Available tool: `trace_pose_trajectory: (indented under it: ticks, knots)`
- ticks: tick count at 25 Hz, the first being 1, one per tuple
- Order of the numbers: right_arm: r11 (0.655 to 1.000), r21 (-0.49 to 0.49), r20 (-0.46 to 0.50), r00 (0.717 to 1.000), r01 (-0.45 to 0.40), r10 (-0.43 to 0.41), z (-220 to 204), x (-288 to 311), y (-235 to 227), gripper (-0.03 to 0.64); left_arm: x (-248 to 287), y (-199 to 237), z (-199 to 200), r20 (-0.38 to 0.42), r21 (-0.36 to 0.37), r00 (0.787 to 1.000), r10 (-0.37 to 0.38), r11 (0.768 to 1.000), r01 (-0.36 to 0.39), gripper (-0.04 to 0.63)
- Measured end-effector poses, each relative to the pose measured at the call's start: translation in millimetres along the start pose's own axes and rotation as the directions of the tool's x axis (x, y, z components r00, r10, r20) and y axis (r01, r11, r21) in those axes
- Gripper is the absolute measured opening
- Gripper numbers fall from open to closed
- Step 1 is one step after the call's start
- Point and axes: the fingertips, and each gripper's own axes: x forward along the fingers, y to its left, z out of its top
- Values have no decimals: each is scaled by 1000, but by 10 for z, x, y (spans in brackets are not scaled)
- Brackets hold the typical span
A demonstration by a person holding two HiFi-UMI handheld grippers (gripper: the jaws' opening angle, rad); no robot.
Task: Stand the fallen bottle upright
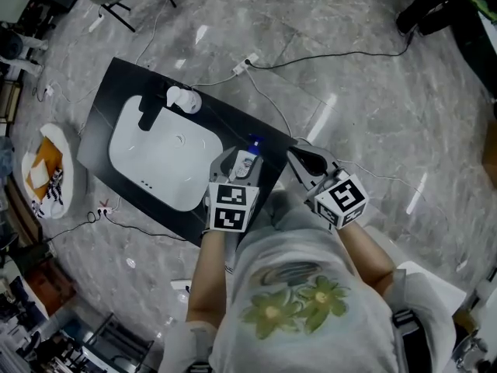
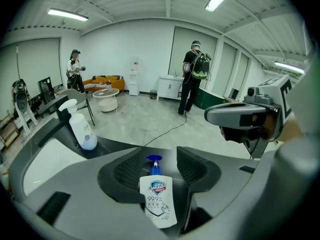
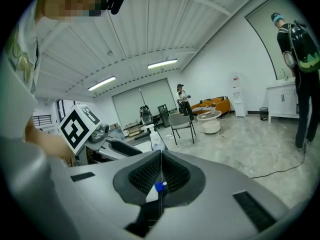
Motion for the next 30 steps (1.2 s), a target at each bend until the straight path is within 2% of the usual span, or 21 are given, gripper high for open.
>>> trace_pose_trajectory:
  ticks: [7,16,21,30]
  knots:
    - [1000,13,-10,1000,13,-13,-72,21,-47,43,218,-28,-125,-67,59,998,-16,998,20,221]
    - [999,26,-27,999,23,-22,-167,15,-71,43,458,-38,-256,-148,45,989,-23,999,30,230]
    - [999,28,-30,999,22,-21,-204,28,-70,43,573,-10,-339,-203,81,979,-7,996,24,230]
    - [999,27,-35,999,33,-32,-220,-40,-124,43,734,-21,-386,-248,38,969,-13,999,24,230]
